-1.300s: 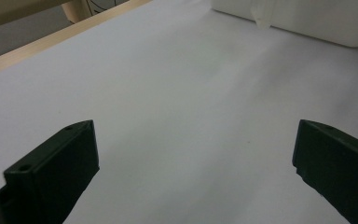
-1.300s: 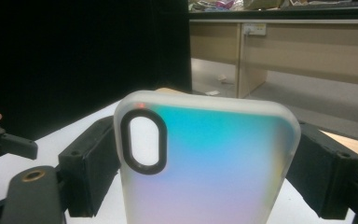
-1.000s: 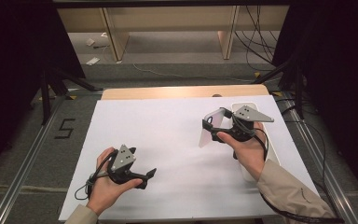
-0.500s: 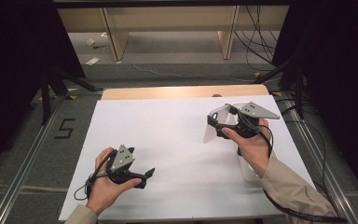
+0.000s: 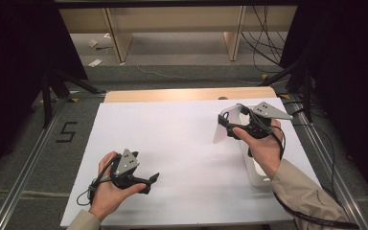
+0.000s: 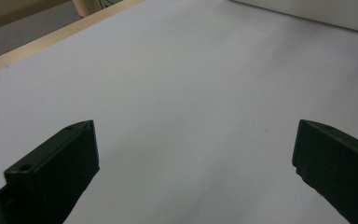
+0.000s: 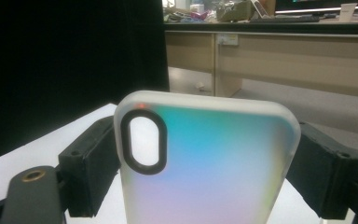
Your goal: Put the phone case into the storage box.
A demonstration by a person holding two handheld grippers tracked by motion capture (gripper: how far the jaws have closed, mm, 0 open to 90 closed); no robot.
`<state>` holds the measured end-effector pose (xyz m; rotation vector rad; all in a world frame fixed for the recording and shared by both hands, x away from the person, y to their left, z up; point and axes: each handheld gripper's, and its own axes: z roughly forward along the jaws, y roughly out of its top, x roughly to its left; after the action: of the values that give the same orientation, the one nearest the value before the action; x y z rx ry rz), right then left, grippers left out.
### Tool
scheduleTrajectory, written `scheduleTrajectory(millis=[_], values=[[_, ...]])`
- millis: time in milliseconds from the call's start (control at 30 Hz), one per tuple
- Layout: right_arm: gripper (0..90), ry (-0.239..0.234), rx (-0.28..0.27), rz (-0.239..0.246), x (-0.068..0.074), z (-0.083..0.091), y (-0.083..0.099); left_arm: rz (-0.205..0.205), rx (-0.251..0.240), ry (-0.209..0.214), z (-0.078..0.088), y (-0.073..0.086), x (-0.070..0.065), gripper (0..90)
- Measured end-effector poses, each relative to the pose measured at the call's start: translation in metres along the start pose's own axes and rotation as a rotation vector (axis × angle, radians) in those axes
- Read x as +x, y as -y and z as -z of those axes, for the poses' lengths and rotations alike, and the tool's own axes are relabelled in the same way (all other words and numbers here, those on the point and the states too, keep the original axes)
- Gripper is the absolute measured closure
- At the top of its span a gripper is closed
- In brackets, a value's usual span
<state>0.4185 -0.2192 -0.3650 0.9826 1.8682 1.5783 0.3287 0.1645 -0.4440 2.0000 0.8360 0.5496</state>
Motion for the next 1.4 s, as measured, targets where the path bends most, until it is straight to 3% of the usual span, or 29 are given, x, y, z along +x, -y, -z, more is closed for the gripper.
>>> scheduleTrajectory(millis=[633, 1400], values=[[18.1, 0.032, -0.053, -0.017, -0.014, 0.008, -0.009, 0.001, -0.001, 0.001, 0.000, 0.000, 0.001, 0.0], [18.1, 0.080, -0.077, -0.034, -0.030, 0.016, -0.015, 0.003, 0.000, -0.006, 0.000, 0.000, 0.001, 0.0]])
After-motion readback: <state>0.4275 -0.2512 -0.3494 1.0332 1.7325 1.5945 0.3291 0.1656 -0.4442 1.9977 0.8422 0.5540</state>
